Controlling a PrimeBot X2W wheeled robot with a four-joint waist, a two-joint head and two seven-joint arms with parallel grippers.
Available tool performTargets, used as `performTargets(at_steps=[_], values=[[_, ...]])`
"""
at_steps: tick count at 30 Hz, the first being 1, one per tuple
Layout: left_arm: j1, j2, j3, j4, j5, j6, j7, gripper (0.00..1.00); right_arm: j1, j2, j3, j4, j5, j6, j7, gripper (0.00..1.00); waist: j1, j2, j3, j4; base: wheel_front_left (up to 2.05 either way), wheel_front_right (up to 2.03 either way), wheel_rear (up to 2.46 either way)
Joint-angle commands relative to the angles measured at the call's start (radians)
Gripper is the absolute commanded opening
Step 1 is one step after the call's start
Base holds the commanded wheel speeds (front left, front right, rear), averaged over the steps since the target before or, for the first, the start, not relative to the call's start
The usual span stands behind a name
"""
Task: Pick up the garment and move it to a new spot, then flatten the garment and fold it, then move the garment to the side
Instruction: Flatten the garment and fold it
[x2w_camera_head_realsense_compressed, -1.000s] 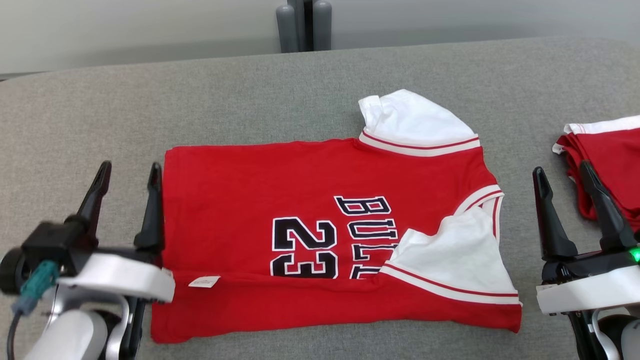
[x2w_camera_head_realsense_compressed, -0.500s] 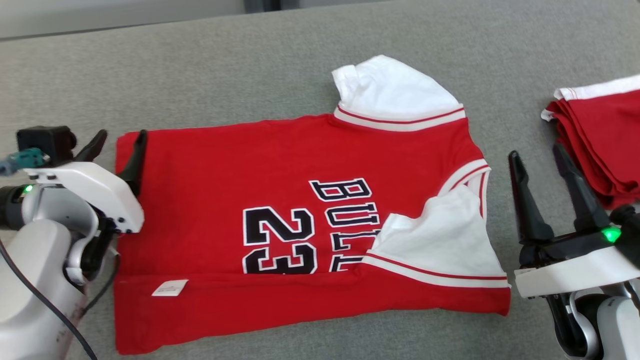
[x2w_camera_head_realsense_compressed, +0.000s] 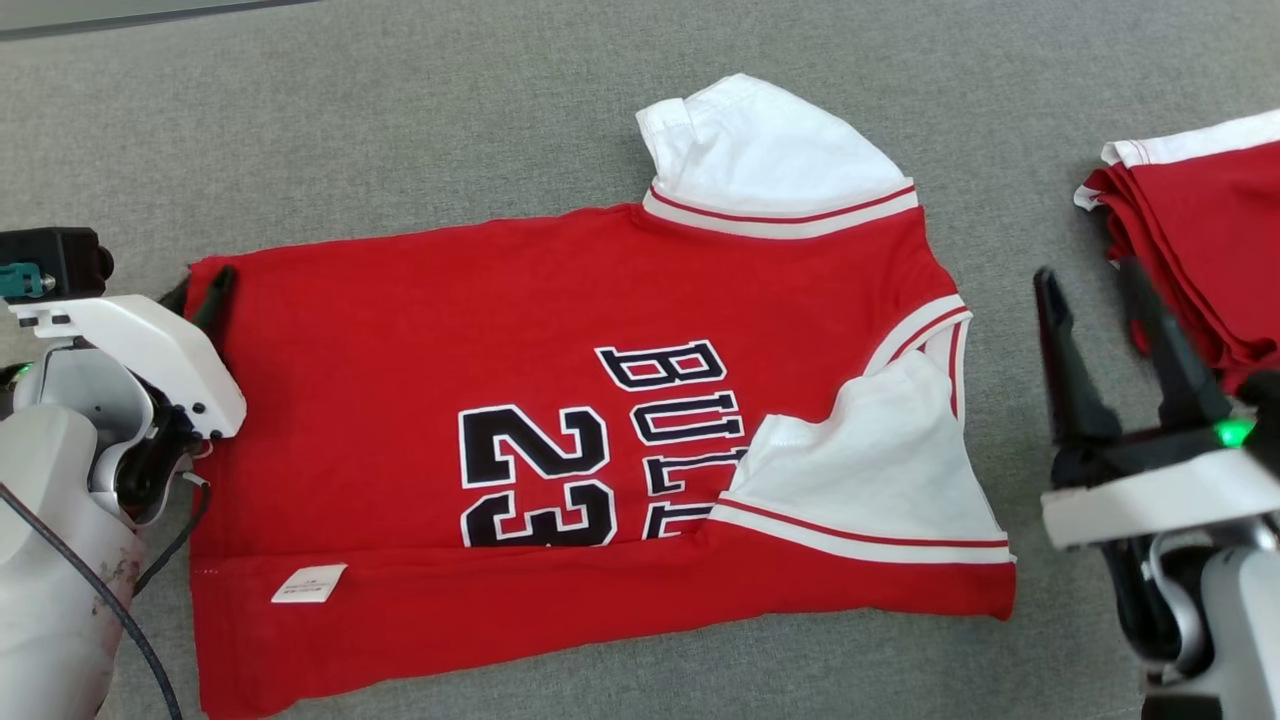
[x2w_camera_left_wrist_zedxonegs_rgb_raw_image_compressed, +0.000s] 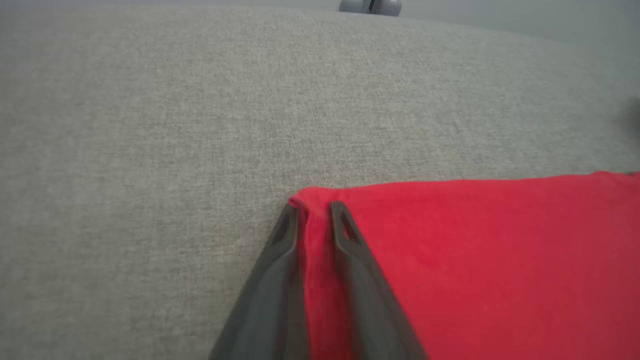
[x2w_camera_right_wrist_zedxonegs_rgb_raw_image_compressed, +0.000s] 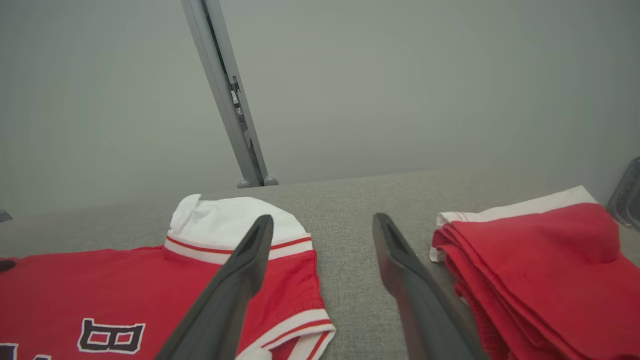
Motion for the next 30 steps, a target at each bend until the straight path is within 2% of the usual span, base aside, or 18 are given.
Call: performTargets(at_steps=[1, 7, 13, 19, 21, 28, 30], values=[[-0.020, -0.005, -0.008, 0.019, 0.002, -0.012, -0.005, 0.00, -0.044, -0.018, -0.004, 0.012, 0.018, 0.000, -0.013, 1.00, 0.0000, 0.0000, 0.000, 0.003, 0.00, 0.00, 0.00], [-0.048, -0.035, -0.034, 0.061, 0.018, -0.031, -0.030, 0.00, -0.214, -0.070, -0.014, 0.144, 0.093, 0.000, -0.057, 1.00, 0.0000, 0.0000, 0.004, 0.030, 0.00, 0.00, 0.00], [-0.104, -0.077, -0.070, 0.075, 0.034, -0.049, -0.045, 0.00, -0.465, -0.154, 0.037, 0.371, 0.169, 0.000, -0.031, 1.00, 0.0000, 0.0000, 0.037, 0.090, 0.00, 0.00, 0.00], [-0.168, -0.129, -0.108, 0.083, 0.054, -0.061, -0.076, 0.00, -0.695, -0.243, 0.172, 0.619, 0.203, 0.000, 0.058, 1.00, 0.0000, 0.0000, 0.079, 0.171, 0.00, 0.00, 0.00], [-0.192, -0.154, -0.124, 0.092, 0.058, -0.066, -0.088, 0.00, -0.767, -0.261, 0.256, 0.721, 0.209, 0.000, 0.094, 1.00, 0.0000, 0.0000, 0.096, 0.203, 0.00, 0.00, 0.00], [-0.220, -0.180, -0.149, 0.124, 0.053, -0.072, -0.117, 0.00, -0.837, -0.281, 0.484, 0.826, 0.278, 0.000, 0.161, 1.00, 0.0000, 0.0000, 0.126, 0.231, 0.00, 0.00, 0.00], [-0.220, -0.181, -0.152, 0.130, 0.051, -0.074, -0.122, 0.00, -0.837, -0.281, 0.513, 0.827, 0.300, 0.000, 0.170, 1.00, 0.0000, 0.0000, 0.128, 0.231, 0.00, 0.00, 0.00]])
